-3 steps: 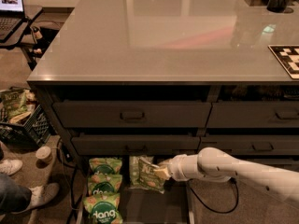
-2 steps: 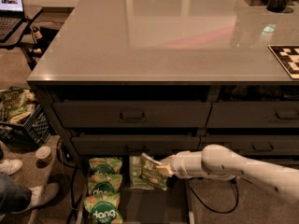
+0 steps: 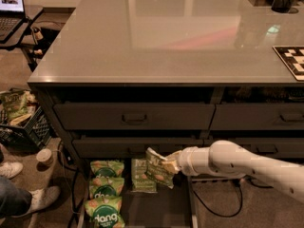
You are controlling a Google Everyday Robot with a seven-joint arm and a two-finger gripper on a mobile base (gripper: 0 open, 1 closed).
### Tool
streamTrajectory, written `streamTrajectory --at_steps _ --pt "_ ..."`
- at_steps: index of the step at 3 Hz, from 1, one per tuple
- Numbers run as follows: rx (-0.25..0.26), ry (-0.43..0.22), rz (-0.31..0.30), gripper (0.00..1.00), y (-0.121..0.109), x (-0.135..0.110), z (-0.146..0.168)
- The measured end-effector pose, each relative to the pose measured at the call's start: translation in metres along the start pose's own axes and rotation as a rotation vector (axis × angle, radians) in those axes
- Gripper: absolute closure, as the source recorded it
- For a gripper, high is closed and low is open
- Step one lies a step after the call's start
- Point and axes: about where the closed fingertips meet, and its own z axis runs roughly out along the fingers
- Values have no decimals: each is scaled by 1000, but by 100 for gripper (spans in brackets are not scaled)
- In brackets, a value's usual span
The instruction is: Pick green jalapeno chip bag from bottom drawer and place on counter
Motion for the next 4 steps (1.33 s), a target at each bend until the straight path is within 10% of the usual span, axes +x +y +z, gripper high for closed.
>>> streamTrajectory --at_steps 2,4 --pt "89 15 -12 100 -6 -34 -35" --pt "27 -4 -9 100 17 -39 -44"
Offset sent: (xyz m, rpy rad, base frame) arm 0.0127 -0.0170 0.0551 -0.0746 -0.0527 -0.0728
